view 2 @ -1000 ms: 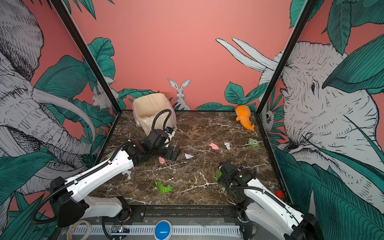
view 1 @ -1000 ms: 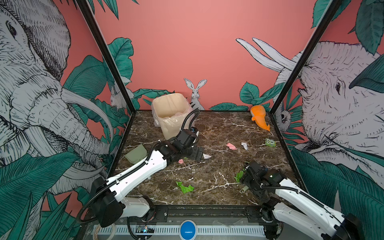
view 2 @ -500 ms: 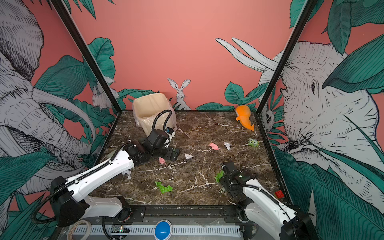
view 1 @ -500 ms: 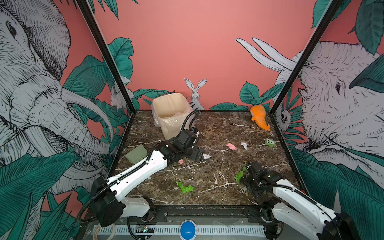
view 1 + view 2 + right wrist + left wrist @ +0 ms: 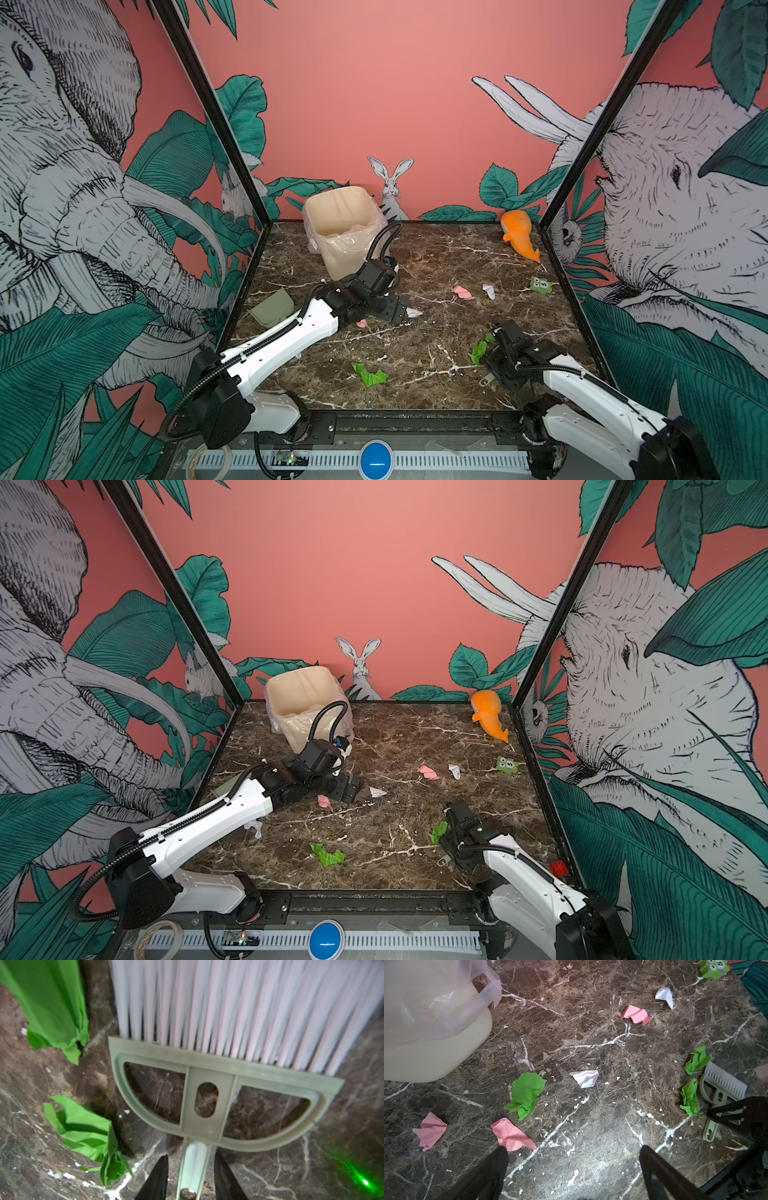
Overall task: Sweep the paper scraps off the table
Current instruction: 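Lift the brush with the right gripper toward the table center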
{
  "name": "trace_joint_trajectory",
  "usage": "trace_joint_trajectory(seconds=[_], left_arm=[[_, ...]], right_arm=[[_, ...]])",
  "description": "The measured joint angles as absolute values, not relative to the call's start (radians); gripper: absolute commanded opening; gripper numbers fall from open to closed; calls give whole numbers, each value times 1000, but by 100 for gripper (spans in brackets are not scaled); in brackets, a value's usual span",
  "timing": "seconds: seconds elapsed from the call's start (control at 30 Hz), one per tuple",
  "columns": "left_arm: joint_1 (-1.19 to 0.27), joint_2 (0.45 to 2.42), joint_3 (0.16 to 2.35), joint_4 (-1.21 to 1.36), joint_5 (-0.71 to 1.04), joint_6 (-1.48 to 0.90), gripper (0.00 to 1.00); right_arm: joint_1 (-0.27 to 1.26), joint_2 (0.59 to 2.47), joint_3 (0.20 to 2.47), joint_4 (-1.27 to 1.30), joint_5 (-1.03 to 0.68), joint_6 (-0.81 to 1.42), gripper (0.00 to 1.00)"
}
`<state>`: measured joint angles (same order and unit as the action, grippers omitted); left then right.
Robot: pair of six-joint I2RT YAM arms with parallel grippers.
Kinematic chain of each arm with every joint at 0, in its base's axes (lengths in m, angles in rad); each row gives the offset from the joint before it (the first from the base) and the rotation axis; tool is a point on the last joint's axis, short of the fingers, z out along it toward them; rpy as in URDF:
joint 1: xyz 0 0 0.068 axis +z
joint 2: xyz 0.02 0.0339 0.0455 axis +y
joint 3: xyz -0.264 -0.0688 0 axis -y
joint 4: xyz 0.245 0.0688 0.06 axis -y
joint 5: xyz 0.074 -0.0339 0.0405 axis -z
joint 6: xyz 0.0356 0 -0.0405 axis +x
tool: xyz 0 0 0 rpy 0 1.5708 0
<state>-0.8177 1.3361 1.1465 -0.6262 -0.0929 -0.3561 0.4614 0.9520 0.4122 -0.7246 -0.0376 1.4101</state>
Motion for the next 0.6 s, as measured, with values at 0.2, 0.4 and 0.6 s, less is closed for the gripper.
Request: trace_joint_trajectory(seconds=[0.2, 0.4, 0.6], left_arm=[[-818, 1352, 1147, -630, -93, -359, 99], [-818, 1352, 1147, -635, -94, -372, 99], [-818, 1353, 1147, -637, -94, -377, 99]], right_arm=[[461, 959, 414, -711, -40, 1411, 14], [459, 942, 412, -714, -38, 1409, 1], [459, 925, 421, -762, -26, 1382, 0]])
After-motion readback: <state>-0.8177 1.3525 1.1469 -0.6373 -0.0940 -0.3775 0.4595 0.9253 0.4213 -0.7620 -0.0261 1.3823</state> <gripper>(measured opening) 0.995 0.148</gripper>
